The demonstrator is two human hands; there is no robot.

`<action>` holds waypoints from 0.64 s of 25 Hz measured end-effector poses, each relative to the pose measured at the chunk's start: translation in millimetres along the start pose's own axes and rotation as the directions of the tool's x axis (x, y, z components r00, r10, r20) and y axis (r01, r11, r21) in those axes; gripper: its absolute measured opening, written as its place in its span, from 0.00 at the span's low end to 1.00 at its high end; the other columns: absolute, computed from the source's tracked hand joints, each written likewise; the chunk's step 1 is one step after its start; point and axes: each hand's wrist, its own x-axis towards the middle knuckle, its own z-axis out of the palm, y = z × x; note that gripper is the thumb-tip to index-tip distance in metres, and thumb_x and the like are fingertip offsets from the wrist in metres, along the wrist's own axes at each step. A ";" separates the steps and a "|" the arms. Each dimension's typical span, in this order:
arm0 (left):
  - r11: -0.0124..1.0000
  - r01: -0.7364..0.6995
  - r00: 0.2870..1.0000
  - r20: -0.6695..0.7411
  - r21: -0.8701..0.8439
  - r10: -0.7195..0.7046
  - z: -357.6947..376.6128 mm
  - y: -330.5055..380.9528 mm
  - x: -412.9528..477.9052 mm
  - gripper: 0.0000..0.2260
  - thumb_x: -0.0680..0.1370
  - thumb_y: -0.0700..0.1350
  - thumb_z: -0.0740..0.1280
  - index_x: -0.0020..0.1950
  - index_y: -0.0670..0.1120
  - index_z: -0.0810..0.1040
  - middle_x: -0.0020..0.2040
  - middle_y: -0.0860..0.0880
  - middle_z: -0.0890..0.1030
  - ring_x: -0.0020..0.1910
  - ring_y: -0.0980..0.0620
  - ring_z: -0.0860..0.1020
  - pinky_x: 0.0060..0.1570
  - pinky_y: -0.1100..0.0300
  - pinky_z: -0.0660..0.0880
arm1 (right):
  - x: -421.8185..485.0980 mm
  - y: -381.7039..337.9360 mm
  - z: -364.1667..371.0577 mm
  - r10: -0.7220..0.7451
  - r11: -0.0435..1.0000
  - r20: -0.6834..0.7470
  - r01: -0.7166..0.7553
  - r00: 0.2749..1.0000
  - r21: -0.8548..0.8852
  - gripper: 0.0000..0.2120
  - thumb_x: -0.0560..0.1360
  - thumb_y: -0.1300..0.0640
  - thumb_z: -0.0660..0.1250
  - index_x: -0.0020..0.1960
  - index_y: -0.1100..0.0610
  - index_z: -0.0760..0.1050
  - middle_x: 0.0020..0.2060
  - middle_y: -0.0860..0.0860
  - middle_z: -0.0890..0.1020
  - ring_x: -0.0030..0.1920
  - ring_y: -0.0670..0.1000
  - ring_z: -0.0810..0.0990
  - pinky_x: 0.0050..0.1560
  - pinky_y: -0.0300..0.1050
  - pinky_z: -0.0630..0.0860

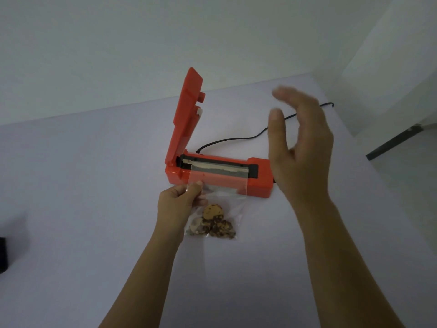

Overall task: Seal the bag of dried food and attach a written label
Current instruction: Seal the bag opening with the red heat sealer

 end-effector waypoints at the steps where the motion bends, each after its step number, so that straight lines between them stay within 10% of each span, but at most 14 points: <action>1: 1.000 -0.002 1.000 -0.003 0.006 0.002 0.2 0.9 -0.6 0.10 0.75 0.44 0.69 0.34 0.43 0.82 0.31 0.44 0.82 0.28 0.53 0.79 0.31 0.62 0.74 | 13.3 -9.1 1.2 -0.091 0.995 0.053 0.089 0.994 0.035 0.13 0.78 0.64 0.59 0.61 0.66 0.72 0.59 0.56 0.77 0.63 0.50 0.72 0.65 0.38 0.68; 5: 1.000 -0.001 1.000 -0.016 0.030 0.001 -0.2 5.3 -1.8 0.09 0.75 0.43 0.68 0.36 0.42 0.81 0.24 0.51 0.79 0.21 0.59 0.75 0.24 0.70 0.70 | 39.8 -34.3 16.5 -0.363 0.931 0.334 0.347 0.870 0.111 0.19 0.79 0.61 0.56 0.69 0.65 0.64 0.70 0.62 0.67 0.73 0.59 0.60 0.72 0.61 0.57; 16: 0.999 0.022 1.000 0.003 0.043 -0.022 0.5 4.7 2.3 0.10 0.75 0.44 0.69 0.40 0.38 0.81 0.26 0.49 0.79 0.19 0.59 0.72 0.22 0.70 0.68 | 31.5 -26.2 13.9 -0.331 0.929 0.466 0.370 0.820 0.009 0.18 0.79 0.53 0.57 0.67 0.57 0.70 0.67 0.51 0.73 0.73 0.55 0.60 0.71 0.51 0.49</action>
